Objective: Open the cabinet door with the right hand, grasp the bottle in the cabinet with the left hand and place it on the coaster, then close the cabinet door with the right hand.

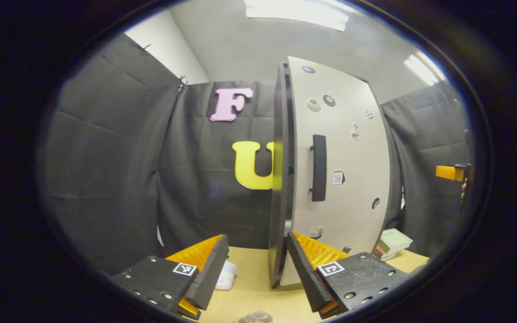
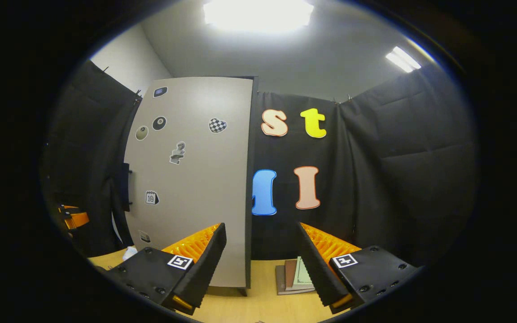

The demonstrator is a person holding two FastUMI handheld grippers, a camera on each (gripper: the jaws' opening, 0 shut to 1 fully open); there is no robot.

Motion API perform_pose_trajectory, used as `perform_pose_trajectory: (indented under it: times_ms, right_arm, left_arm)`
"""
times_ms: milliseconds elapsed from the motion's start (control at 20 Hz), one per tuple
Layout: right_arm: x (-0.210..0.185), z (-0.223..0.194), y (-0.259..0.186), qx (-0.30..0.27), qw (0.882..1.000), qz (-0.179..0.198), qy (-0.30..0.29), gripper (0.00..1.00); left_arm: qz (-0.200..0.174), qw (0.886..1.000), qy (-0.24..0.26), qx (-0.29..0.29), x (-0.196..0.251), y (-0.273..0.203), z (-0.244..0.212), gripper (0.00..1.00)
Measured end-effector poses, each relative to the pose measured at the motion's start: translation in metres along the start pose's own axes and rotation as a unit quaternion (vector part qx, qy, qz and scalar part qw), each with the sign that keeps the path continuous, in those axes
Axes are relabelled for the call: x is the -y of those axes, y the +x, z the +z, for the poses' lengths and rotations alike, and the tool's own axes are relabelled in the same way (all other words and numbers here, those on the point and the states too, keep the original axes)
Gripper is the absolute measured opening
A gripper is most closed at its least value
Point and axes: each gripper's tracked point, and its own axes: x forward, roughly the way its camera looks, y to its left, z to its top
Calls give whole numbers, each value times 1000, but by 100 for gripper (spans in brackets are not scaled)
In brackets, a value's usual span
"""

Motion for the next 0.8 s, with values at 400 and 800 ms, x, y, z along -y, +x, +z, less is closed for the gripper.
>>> perform_pose_trajectory:
  times_ms: [400,800]
  right_arm:
    - [45,-28,-16,-9,1000,-9,-12,97]
    - [59,-42,-12,-18,1000,-4,24,97]
  left_arm:
    - [-3,1000,25,7,35,8,5,82]
    - [5,999,43,5,46,4,2,80]
